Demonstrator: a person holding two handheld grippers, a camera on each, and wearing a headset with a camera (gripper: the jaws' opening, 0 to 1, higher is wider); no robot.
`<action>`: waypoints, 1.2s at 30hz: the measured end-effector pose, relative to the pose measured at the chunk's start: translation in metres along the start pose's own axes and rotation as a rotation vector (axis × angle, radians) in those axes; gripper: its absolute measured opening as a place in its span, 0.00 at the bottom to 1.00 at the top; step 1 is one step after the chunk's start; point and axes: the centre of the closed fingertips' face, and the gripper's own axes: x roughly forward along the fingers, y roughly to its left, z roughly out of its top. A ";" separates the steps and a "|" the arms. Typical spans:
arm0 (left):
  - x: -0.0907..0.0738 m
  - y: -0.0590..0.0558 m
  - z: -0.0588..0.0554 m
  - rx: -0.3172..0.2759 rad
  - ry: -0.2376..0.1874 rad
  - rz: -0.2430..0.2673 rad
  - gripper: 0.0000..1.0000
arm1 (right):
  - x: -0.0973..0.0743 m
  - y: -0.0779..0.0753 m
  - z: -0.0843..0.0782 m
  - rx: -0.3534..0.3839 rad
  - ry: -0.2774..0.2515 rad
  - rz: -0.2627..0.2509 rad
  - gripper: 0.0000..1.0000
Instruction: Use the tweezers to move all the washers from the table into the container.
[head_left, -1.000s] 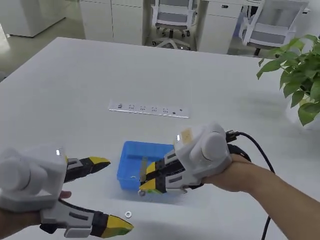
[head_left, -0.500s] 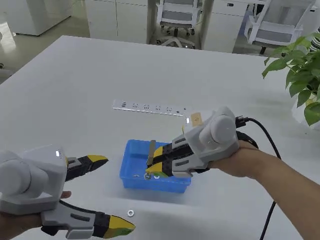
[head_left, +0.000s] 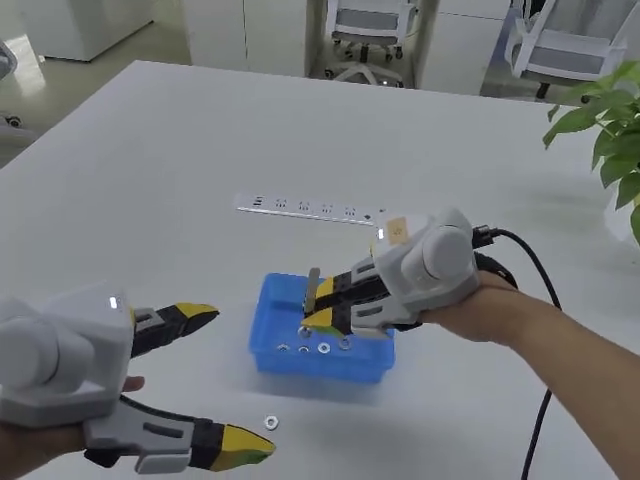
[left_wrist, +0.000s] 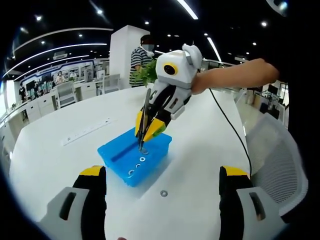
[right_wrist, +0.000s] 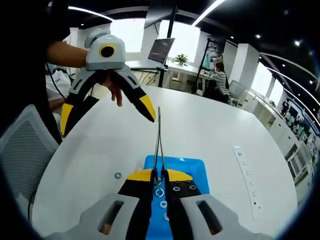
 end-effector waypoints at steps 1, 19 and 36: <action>0.000 0.000 0.000 0.000 0.001 0.000 0.99 | 0.001 -0.001 -0.001 0.001 0.001 -0.001 0.09; 0.007 0.005 -0.001 -0.019 0.000 0.003 0.99 | 0.026 -0.015 -0.026 0.019 0.005 -0.002 0.09; 0.016 0.017 0.002 -0.018 -0.003 -0.002 0.95 | 0.041 -0.020 -0.039 0.023 0.015 0.009 0.09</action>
